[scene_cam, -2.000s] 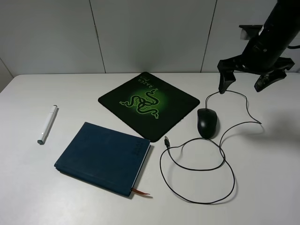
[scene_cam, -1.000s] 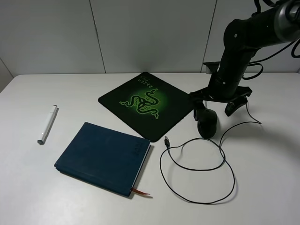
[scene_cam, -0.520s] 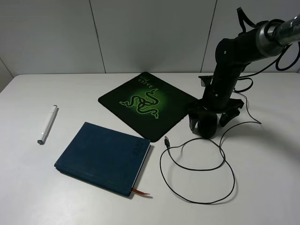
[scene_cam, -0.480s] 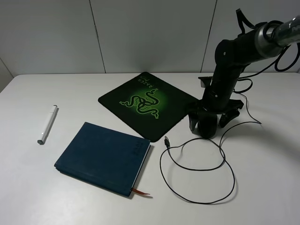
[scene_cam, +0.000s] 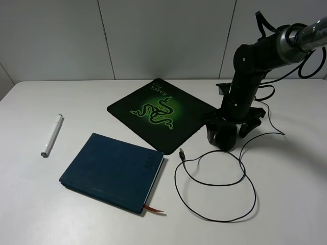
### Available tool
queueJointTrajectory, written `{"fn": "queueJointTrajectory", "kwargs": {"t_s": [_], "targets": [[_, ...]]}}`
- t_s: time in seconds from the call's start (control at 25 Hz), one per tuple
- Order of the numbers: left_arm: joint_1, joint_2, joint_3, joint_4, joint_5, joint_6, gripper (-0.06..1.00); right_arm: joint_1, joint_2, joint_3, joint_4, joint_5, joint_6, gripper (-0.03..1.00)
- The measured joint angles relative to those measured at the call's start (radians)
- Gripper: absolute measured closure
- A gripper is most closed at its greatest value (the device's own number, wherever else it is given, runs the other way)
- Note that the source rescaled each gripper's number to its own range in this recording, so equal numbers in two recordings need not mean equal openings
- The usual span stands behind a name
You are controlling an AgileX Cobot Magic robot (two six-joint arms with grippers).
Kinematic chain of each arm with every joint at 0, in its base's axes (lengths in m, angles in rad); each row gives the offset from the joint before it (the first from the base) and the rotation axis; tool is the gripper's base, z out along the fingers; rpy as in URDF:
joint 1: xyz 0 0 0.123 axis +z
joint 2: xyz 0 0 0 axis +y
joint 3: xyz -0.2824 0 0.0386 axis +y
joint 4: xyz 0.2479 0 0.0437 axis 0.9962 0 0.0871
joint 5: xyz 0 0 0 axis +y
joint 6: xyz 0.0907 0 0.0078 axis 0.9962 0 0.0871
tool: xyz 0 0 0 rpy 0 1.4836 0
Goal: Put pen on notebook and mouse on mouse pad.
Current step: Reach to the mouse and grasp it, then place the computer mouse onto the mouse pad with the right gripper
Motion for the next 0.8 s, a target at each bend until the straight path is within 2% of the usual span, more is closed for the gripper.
{"fn": "queueJointTrajectory", "kwargs": {"t_s": [0.04,0.08,0.12,0.2,0.8], "targets": [[0.0,0.0,0.0,0.0,0.0,0.0,-0.06,0.0,0.0,0.0,-0.002,-0.001,0.0,-0.02],[0.0,0.0,0.0,0.0,0.0,0.0,-0.06,0.0,0.0,0.0,-0.006,-0.001,0.0,0.1],[0.0,0.0,0.0,0.0,0.0,0.0,-0.06,0.0,0.001,0.0,-0.012,-0.001,0.0,0.34],[0.0,0.0,0.0,0.0,0.0,0.0,-0.06,0.0,0.001,0.0,-0.02,-0.001,0.001,0.96],[0.0,0.0,0.0,0.0,0.0,0.0,-0.06,0.0,0.002,-0.001,-0.019,0.009,0.013,0.97]]}}
